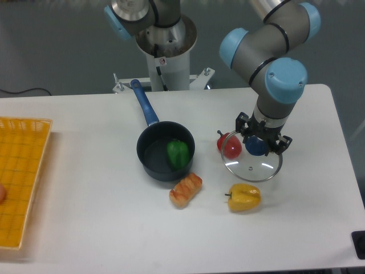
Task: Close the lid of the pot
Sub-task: 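Lift the held glass lid and carry it toward the dark saucepan, then move the glass lid over the saucepan rim and lower it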
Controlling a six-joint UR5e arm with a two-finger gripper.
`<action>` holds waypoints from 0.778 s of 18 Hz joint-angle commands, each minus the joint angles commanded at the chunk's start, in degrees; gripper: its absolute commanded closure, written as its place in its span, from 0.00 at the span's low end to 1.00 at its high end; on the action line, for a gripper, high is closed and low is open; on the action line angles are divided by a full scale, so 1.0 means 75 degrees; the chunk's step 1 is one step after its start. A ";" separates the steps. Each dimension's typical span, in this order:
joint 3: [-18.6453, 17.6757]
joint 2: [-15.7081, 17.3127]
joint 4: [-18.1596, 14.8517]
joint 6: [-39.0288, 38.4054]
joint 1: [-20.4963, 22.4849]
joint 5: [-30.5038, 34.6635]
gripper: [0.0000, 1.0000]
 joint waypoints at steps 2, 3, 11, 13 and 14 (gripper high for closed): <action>-0.0012 0.0047 -0.0023 -0.0163 -0.0059 0.0012 0.61; -0.0047 0.0140 -0.0047 -0.0199 -0.0071 0.0012 0.61; -0.0222 0.0328 -0.0340 -0.0961 -0.0773 0.0152 0.61; -0.0467 0.0479 -0.0282 -0.0973 -0.0879 0.0187 0.60; -0.0527 0.0527 -0.0304 -0.0985 -0.0995 0.0188 0.59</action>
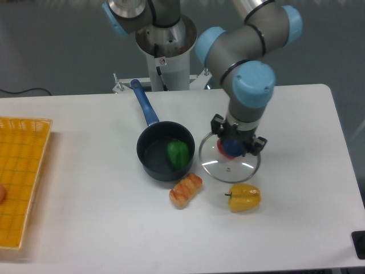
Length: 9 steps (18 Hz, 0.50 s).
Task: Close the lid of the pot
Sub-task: 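Move the glass lid over the saucepan rim and lower it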
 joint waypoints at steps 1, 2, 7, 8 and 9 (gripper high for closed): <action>-0.0059 0.0024 -0.0023 -0.0035 -0.0094 0.0000 0.59; -0.0129 0.0070 -0.0024 -0.0128 -0.0165 0.0000 0.59; -0.0293 0.0316 -0.0117 -0.0363 -0.0540 0.0116 0.59; -0.0352 0.0352 -0.0117 -0.0433 -0.0633 0.0210 0.59; -0.0457 0.0364 -0.0106 -0.0503 -0.0715 0.0269 0.59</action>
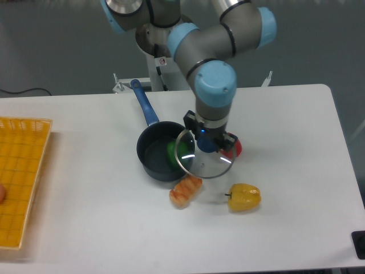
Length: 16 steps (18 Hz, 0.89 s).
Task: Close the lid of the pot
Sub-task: 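Move the glass lid over the saucepan rim and lower it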
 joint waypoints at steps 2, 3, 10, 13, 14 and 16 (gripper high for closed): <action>-0.0141 0.0093 0.0012 -0.0199 -0.0199 0.0001 0.59; -0.0223 0.0140 0.0012 -0.0270 -0.0293 0.0012 0.59; -0.0352 0.0270 0.0024 -0.0785 -0.0844 0.0164 0.59; -0.0446 0.0270 0.0023 -0.0891 -0.1008 0.0282 0.59; -0.0493 0.0270 0.0024 -0.0891 -0.1009 0.0305 0.59; -0.0575 0.0246 0.0024 -0.0880 -0.1090 0.0317 0.59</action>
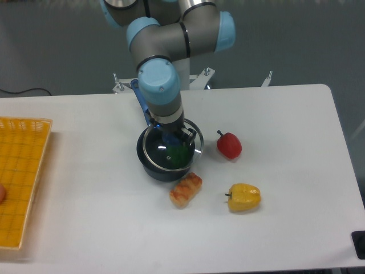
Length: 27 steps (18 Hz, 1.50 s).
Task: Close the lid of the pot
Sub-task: 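Move the glass lid over the saucepan rim and lower it, then press the glass lid down onto the saucepan rim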
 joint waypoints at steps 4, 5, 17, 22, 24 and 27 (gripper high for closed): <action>-0.0129 -0.0012 0.0000 -0.0012 -0.0117 0.0024 0.59; -0.0129 -0.0012 0.0000 -0.0035 -0.0118 0.0035 0.59; -0.0129 -0.0035 0.0035 -0.0187 -0.0188 0.0024 0.58; -0.0118 -0.0059 0.0035 -0.0234 -0.0200 0.0035 0.58; -0.0106 -0.0070 0.0047 -0.0234 -0.0200 0.0035 0.58; -0.0094 -0.0117 0.0047 -0.0234 -0.0200 0.0047 0.57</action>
